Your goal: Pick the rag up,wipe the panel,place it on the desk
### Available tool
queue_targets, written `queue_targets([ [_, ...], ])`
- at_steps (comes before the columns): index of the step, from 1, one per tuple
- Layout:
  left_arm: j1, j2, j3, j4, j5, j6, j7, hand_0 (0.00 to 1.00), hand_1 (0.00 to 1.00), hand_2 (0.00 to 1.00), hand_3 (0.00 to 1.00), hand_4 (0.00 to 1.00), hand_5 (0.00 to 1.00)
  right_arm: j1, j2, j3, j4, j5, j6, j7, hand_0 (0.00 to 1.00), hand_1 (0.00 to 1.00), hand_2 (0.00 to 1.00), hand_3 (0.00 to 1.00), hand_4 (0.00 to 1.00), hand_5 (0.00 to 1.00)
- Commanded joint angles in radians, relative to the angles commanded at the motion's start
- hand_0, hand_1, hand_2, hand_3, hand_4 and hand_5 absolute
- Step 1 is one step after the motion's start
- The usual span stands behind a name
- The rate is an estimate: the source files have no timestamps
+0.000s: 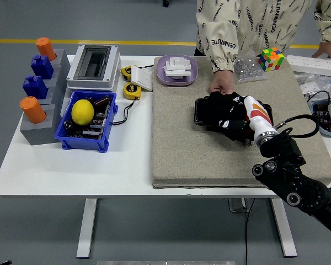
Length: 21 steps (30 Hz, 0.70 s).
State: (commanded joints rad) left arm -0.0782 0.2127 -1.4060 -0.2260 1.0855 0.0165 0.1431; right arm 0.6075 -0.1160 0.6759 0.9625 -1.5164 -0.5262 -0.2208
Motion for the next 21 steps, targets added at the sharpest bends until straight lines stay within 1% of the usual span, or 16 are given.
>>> queue_targets([
  [6, -0.005, 0.001, 0.0, -0.001, 0.0, 0.0, 0.0, 0.605, 0.642, 0.656, 0.56, 0.628, 0.442, 0.024, 0.025, -0.066, 0.011, 0.006, 0.002, -0.001, 0.286, 0.403, 0.438, 0.476, 0.964, 0.14],
  [13, -0.007, 0.001, 0.002, -0.001, -0.001, 0.0, 0.0, 0.605, 0.641, 0.656, 0.56, 0.627, 0.441, 0.03, 0.049, -0.106, 0.013, 0.013, 0.003, 0.002, 0.285, 0.404, 0.439, 0.476, 0.963, 0.14],
  [21, -0.007, 0.0, -0.001, 0.0, 0.0, 0.0, 0.0, 0.605, 0.642, 0.656, 0.56, 0.627, 0.441, 0.029, 0.049, -0.115, 0.001, 0.017, 0.003, 0.003, 0.286, 0.403, 0.439, 0.476, 0.963, 0.14],
])
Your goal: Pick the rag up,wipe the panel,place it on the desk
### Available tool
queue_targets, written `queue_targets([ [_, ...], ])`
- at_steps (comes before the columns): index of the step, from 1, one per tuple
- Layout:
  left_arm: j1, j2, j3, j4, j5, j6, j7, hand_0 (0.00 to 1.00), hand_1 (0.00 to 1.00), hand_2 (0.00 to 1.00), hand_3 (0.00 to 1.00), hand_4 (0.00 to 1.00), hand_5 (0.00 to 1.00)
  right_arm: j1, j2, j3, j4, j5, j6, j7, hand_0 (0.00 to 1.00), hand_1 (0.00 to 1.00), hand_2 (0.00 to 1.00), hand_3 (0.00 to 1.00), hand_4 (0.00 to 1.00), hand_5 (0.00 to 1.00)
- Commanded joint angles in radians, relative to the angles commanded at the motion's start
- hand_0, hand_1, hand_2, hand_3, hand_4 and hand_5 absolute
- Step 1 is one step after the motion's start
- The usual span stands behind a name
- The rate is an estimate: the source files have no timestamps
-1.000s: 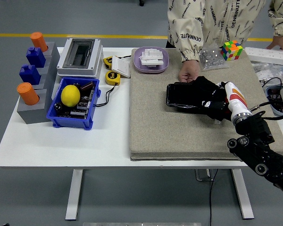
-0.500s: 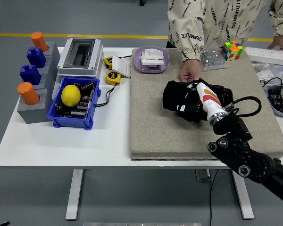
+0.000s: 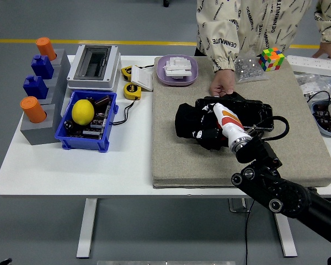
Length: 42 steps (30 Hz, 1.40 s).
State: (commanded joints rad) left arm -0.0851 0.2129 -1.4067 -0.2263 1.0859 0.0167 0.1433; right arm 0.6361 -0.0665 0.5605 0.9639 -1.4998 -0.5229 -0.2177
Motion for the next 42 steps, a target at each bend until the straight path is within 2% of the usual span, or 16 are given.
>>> queue_targets([
  [12, 0.0, 0.0, -0.003, -0.002, 0.001, 0.0, 0.0, 0.606, 0.641, 0.655, 0.561, 0.628, 0.441, -0.006, -0.015, 0.036, -0.009, -0.002, -0.002, 0.0, 0.286, 0.404, 0.439, 0.476, 0.962, 0.142],
  [21, 0.006, -0.002, -0.007, 0.0, 0.001, 0.0, 0.0, 0.606, 0.642, 0.654, 0.56, 0.628, 0.441, -0.028, -0.047, 0.06, -0.008, -0.003, 0.001, 0.0, 0.284, 0.404, 0.439, 0.476, 0.961, 0.142],
  [42, 0.016, -0.003, -0.019, -0.001, 0.003, -0.001, -0.001, 0.607, 0.641, 0.655, 0.562, 0.628, 0.441, -0.088, -0.195, 0.151, -0.012, -0.018, 0.015, -0.013, 0.284, 0.405, 0.439, 0.477, 0.961, 0.143],
])
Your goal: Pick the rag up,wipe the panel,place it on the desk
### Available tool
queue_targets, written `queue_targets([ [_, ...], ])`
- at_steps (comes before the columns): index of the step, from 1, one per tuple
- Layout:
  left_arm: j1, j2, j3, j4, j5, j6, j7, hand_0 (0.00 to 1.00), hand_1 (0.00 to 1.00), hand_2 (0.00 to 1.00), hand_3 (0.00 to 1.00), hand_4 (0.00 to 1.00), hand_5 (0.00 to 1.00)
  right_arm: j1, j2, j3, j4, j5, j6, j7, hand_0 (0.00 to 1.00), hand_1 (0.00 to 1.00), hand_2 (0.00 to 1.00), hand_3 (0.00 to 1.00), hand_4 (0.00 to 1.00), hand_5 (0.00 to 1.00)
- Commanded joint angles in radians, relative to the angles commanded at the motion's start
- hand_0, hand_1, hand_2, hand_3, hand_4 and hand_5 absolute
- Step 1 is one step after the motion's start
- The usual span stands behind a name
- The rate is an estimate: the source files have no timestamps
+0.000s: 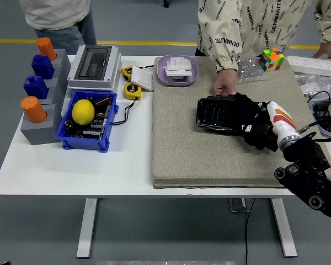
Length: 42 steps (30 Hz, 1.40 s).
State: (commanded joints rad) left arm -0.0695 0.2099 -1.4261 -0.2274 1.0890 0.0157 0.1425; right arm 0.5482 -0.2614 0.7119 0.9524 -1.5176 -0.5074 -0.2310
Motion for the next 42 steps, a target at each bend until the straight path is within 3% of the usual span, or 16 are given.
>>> queue_targets([
  [16, 0.006, 0.0, 0.001, 0.0, 0.001, 0.0, 0.0, 0.606, 0.642, 0.656, 0.561, 0.627, 0.442, -0.061, -0.09, 0.088, -0.023, -0.012, 0.011, -0.005, 0.285, 0.406, 0.439, 0.477, 0.959, 0.145],
  [42, 0.007, -0.005, -0.01, 0.0, 0.004, 0.0, 0.0, 0.606, 0.642, 0.657, 0.561, 0.627, 0.442, -0.058, -0.095, 0.092, -0.024, -0.013, 0.014, -0.008, 0.286, 0.406, 0.44, 0.477, 0.96, 0.147],
])
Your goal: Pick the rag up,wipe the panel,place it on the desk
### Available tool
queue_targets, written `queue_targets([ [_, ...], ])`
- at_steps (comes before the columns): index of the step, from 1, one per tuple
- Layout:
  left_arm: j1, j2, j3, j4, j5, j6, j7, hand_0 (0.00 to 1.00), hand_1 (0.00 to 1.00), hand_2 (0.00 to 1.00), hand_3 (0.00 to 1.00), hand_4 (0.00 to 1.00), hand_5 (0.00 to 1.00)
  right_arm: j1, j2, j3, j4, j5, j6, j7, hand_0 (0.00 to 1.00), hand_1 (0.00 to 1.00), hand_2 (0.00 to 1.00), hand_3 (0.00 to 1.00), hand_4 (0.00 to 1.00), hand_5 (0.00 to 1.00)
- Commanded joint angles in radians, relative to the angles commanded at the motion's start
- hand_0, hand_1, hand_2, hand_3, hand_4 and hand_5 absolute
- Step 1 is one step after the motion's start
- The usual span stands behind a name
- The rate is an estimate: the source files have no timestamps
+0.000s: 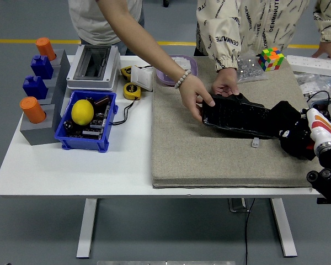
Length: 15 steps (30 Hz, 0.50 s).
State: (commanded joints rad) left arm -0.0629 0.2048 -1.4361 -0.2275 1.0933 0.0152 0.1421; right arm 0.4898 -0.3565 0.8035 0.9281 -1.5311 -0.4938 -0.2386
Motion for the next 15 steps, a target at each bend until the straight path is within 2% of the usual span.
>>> queue_targets([
  [15, 0.0, 0.0, -0.002, 0.0, 0.0, 0.0, 0.001, 0.607, 0.642, 0.656, 0.561, 0.628, 0.443, 0.029, 0.053, -0.008, 0.005, -0.004, -0.005, 0.002, 0.285, 0.406, 0.44, 0.477, 0.958, 0.149],
])
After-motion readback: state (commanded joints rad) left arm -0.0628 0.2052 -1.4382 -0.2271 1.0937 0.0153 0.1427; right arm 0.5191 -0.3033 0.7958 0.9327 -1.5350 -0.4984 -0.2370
